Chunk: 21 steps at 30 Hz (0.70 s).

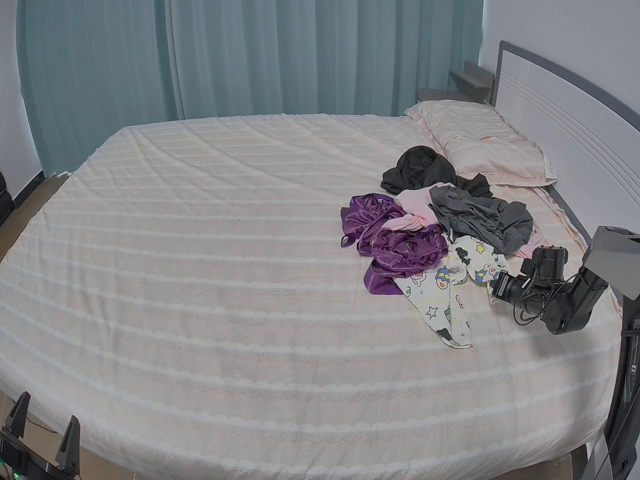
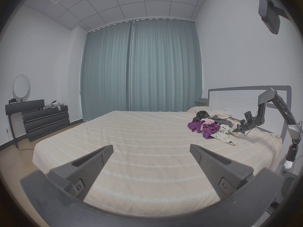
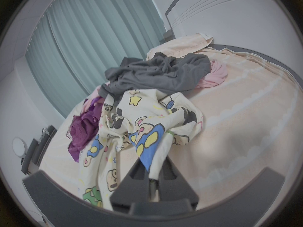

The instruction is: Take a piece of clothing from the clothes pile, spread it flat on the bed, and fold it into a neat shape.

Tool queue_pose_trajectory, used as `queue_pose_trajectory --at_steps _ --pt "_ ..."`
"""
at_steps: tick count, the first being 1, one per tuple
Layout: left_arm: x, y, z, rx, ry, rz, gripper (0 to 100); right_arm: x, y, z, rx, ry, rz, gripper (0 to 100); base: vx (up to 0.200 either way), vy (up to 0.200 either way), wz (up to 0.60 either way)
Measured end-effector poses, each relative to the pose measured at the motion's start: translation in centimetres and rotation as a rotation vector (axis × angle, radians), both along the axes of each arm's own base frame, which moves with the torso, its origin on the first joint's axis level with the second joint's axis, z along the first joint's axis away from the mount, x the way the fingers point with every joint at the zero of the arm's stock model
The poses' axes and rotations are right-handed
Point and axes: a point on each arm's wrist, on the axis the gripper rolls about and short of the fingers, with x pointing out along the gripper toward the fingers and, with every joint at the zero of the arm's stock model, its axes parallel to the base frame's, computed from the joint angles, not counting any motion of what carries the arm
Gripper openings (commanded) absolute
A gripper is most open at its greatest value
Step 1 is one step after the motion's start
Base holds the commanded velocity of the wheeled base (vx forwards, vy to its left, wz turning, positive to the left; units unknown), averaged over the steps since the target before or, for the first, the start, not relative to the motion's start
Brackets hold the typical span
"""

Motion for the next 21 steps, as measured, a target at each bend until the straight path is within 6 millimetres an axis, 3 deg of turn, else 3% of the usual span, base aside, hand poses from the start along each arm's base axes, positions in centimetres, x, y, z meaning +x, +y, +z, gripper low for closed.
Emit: queue_pose_trajectory --at_steps 11,21 --pt "0.0 0.0 0.0 0.0 0.0 0.0 100 -2.5 0.3 2.5 0.088 -0.044 -0.041 0 0.0 0.0 0.0" --pt "0.0 0.0 0.0 0.002 0.0 0.0 100 -6.0 1.0 5.6 0.095 -0.085 -0.028 0 0.0 0.0 0.0"
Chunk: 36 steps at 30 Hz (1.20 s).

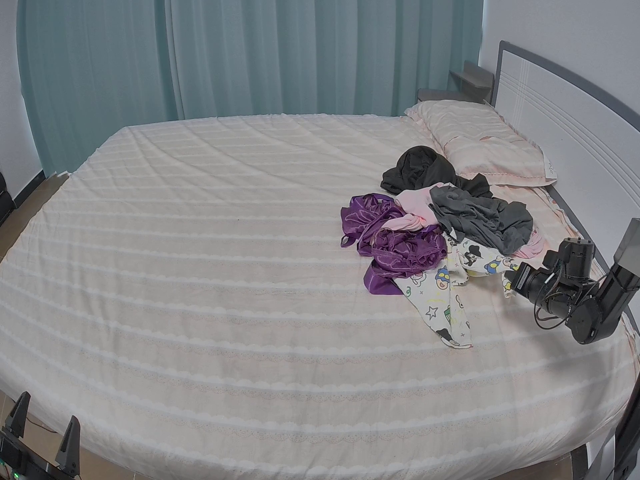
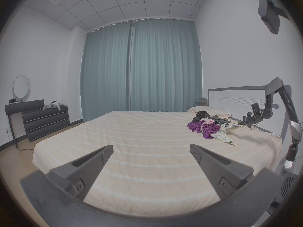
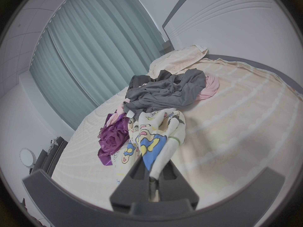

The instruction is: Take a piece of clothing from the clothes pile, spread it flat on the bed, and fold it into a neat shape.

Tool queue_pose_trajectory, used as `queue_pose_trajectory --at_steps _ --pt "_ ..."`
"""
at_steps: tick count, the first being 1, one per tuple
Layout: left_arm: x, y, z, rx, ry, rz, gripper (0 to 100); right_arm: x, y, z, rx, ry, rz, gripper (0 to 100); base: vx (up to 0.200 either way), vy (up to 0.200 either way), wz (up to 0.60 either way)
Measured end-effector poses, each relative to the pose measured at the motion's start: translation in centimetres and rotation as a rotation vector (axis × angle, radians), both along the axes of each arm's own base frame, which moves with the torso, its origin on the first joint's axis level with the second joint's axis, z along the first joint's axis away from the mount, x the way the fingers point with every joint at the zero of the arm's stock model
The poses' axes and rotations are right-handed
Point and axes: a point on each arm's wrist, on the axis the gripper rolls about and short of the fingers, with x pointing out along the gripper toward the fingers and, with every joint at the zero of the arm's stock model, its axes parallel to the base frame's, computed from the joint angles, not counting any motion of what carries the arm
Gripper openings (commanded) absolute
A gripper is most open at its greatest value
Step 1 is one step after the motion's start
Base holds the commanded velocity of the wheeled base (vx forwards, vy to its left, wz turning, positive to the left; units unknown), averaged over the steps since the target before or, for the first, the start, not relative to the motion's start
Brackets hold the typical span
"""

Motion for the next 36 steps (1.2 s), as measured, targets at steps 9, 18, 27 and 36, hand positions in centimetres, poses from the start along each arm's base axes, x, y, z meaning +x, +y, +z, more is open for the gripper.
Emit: queue_pose_trajectory --at_steps 9,18,27,36 --pt "0.0 0.0 0.0 0.009 -0.003 -0.005 100 -3.8 0.5 3.1 0.001 -0.046 0.017 0 0.0 0.0 0.0" --pt "0.0 -0.1 0.2 0.05 -0.019 -0.041 100 -7.1 1.8 6.0 0.002 -0.116 0.065 0 0.0 0.0 0.0" --pt "-0.7 -0.3 7.8 -0.047 -0.171 -0.178 100 -9.0 3.0 8.4 0.002 -0.205 0.111 0 0.0 0.0 0.0" --pt "5.1 -1.1 12.2 -0.084 0.041 -0.464 100 -10.7 4.5 10.5 0.012 -0.283 0.179 0 0.0 0.0 0.0"
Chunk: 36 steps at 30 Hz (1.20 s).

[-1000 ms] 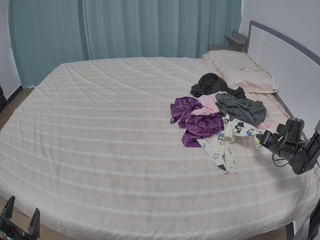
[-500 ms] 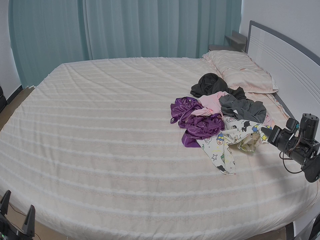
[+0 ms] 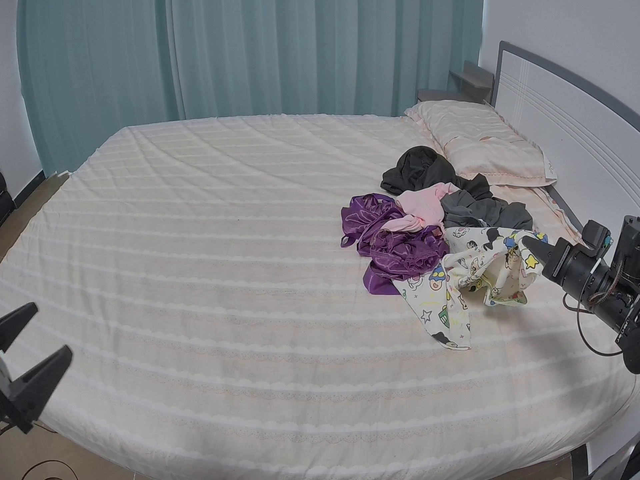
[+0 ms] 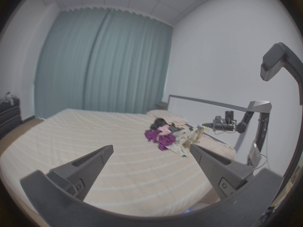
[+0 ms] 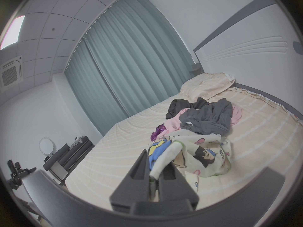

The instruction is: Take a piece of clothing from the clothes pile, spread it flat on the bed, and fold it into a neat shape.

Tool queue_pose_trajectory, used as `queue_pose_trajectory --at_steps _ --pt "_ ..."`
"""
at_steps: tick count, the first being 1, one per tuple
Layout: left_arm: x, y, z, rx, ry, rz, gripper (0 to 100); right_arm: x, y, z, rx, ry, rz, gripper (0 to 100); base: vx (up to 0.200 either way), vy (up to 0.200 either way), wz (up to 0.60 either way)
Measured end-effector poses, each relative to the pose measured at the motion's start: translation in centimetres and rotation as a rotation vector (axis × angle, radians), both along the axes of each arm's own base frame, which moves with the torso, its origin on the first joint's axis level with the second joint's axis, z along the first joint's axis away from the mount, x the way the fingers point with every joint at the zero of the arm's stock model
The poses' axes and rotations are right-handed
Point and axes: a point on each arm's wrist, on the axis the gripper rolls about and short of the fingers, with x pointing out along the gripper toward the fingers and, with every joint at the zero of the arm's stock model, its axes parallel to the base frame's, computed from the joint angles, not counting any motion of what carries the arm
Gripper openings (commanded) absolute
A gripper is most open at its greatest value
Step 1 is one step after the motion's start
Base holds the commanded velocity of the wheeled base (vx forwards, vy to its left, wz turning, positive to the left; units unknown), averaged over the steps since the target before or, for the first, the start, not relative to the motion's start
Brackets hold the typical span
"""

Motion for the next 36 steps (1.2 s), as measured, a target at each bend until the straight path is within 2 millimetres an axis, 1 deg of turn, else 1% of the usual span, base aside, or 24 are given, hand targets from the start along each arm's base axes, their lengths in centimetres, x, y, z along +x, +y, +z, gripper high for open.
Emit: queue_pose_trajectory --at_steps 1,3,5,7,9,11,15,21,23,27,36 --pt "0.7 -0.2 0.0 0.002 0.021 -0.024 100 -0.2 0.1 0.2 0.001 -0.007 0.006 0 0.0 0.0 0.0" --pt "3.0 -0.9 -0.1 0.01 0.084 -0.097 100 -0.6 0.4 0.5 0.003 -0.018 0.022 0 0.0 0.0 0.0" --pt "4.4 -1.4 -0.2 0.016 0.113 -0.128 100 -0.8 0.5 0.6 0.005 -0.024 0.029 0 0.0 0.0 0.0" --pt "6.5 -2.4 -0.6 0.024 0.15 -0.161 100 -1.1 0.7 0.8 0.007 -0.029 0.038 0 0.0 0.0 0.0" --pt "8.2 -3.3 -0.9 0.028 0.172 -0.18 100 -1.3 0.8 0.8 0.008 -0.032 0.045 0 0.0 0.0 0.0" --pt "9.9 -4.6 -1.4 0.025 0.193 -0.203 100 -1.5 0.9 0.9 0.01 -0.034 0.05 0 0.0 0.0 0.0" --pt "12.3 -7.7 -2.7 0.008 0.251 -0.242 100 -1.9 1.2 1.0 0.019 -0.035 0.064 0 0.0 0.0 0.0" --pt "15.2 -12.1 -5.0 0.003 0.304 -0.231 100 -2.3 1.7 0.8 0.027 -0.027 0.09 0 0.0 0.0 0.0" --pt "16.0 -13.2 -5.7 -0.001 0.308 -0.23 100 -2.4 1.9 0.7 0.027 -0.02 0.101 0 0.0 0.0 0.0" --pt "17.2 -15.0 -7.2 0.001 0.338 -0.229 100 -2.5 2.3 0.4 0.027 -0.007 0.12 0 0.0 0.0 0.0" --pt "20.3 -17.9 -7.9 -0.093 0.391 -0.217 100 -2.9 3.4 0.3 0.026 0.0 0.161 0 0.0 0.0 0.0"
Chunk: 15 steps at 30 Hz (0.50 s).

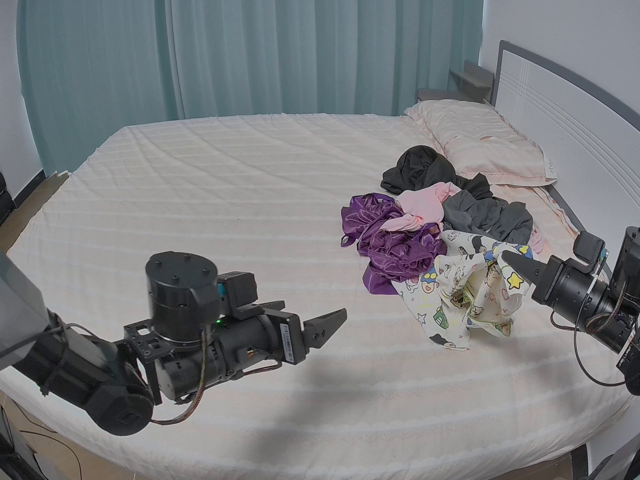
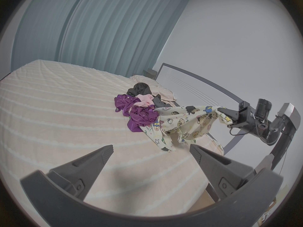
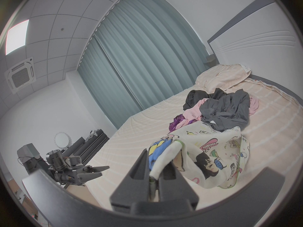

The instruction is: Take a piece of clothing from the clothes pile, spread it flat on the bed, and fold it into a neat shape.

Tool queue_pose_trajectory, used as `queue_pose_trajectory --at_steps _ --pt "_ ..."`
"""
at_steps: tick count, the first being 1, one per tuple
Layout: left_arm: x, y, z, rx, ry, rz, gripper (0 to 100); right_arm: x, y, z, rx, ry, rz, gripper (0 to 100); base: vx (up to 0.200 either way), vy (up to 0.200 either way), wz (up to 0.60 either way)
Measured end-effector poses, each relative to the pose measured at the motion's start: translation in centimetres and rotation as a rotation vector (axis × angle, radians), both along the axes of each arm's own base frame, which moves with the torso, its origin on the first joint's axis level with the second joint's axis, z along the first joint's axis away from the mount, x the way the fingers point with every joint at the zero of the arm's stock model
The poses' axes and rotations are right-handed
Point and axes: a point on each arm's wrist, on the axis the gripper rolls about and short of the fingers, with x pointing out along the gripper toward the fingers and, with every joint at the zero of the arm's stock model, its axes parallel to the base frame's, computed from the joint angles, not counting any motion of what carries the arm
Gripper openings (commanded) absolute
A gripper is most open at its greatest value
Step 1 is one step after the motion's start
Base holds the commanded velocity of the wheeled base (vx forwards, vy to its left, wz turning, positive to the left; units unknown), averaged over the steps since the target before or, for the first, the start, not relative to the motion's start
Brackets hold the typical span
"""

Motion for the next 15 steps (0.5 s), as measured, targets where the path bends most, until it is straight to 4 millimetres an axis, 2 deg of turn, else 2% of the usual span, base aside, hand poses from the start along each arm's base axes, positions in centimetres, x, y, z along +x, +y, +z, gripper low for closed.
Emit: queue_pose_trajectory --at_steps 5,15 --pt "1.5 -1.7 -0.7 -0.005 0.006 -0.006 100 -0.5 0.7 0.6 0.009 -0.027 0.039 0 0.0 0.0 0.0" --pt "3.8 -5.3 -2.2 -0.053 0.036 -0.025 100 -3.5 2.3 2.7 0.026 -0.068 0.164 0 0.0 0.0 0.0"
